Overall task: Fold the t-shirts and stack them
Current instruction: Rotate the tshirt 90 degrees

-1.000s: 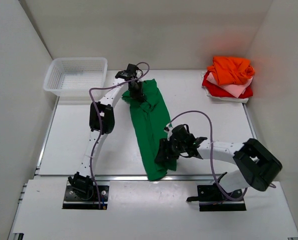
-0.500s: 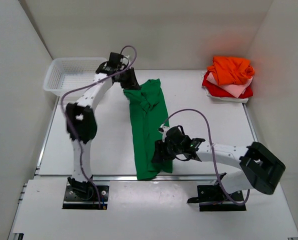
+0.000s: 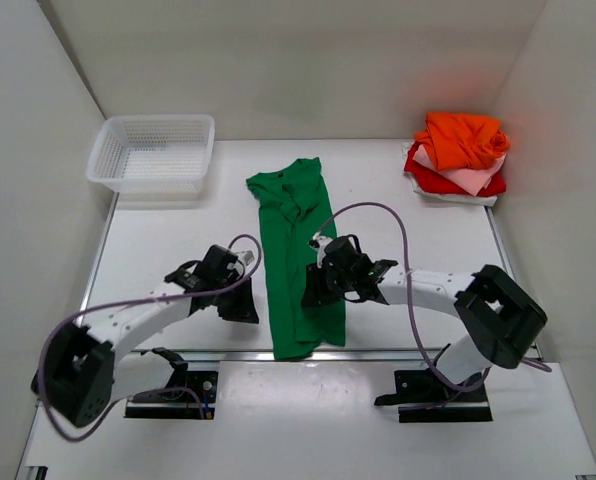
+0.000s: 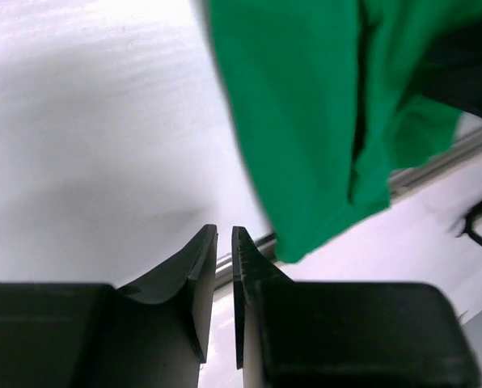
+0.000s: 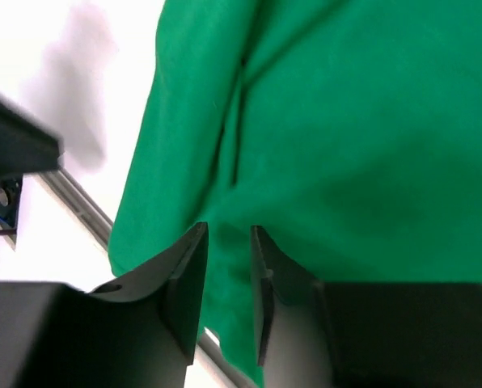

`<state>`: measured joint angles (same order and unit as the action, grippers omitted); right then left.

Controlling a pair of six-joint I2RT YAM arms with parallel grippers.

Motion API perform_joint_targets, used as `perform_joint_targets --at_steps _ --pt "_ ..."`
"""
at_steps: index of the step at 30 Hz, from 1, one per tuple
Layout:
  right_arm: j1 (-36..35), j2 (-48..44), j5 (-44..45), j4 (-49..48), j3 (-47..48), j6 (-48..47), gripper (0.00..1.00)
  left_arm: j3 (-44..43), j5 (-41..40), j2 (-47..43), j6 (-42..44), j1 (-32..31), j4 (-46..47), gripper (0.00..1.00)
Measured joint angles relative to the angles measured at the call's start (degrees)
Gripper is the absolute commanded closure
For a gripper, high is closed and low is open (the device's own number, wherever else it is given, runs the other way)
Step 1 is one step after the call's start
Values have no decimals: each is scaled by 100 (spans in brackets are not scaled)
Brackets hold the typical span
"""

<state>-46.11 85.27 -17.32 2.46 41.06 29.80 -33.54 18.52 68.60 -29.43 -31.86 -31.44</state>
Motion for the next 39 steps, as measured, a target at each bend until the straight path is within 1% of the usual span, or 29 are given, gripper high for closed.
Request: perform_joint_targets --at_steps 2,3,5,8,12,16,17,18,20,26,27,28,29,31,33,34,35,36,39 --pt "-2 297 -59 -83 188 0 73 262 -9 -603 -170 24 109 79" --pt "-7 415 -85 -133 258 0 72 337 -9 -876 -238 37 168 79" --pt "-33 627 -127 -212 387 0 71 435 -4 -1250 -326 70 289 81" --pt "-39 844 -210 -308 520 2 71 645 13 -1554 -422 140 398 81" --pt "-70 1134 -317 -348 734 4 70 920 37 -1670 -470 214 393 80" --pt "-144 1399 -372 -341 909 0 78 1029 63 -1722 -470 295 356 80" --pt "-153 1438 -369 -334 925 -2 83 1043 70 -1740 -468 319 358 80" --pt "-155 1469 -369 -337 931 -7 91 1051 76 -1751 -466 341 356 80" --pt "-151 1491 -372 -326 931 7 100 1064 85 -1775 -461 376 354 80" --pt "-94 1410 -367 -321 844 74 100 1073 131 -1858 -457 411 361 80" --pt "-72 1346 -363 -332 785 92 98 1073 144 -1858 -452 407 358 81" --pt "-61 1259 -358 -343 710 133 92 1073 146 -1858 -450 393 356 81" --pt "-39 1156 -363 -350 619 173 90 1073 151 -1856 -448 378 358 80" --pt "13 962 -376 -387 437 234 93 1073 153 -1836 -446 304 356 80" --pt "50 813 -387 -455 269 282 93 1073 166 -1792 -448 223 363 81" --pt "57 763 -396 -470 201 317 90 1073 173 -1773 -452 181 365 81" --pt "79 730 -404 -498 140 348 82 1073 184 -1762 -463 149 372 81" --pt "92 713 -422 -544 85 385 80 1073 192 -1749 -472 109 385 81" --pt "114 710 -439 -623 -33 444 80 1073 210 -1709 -509 4 450 81"
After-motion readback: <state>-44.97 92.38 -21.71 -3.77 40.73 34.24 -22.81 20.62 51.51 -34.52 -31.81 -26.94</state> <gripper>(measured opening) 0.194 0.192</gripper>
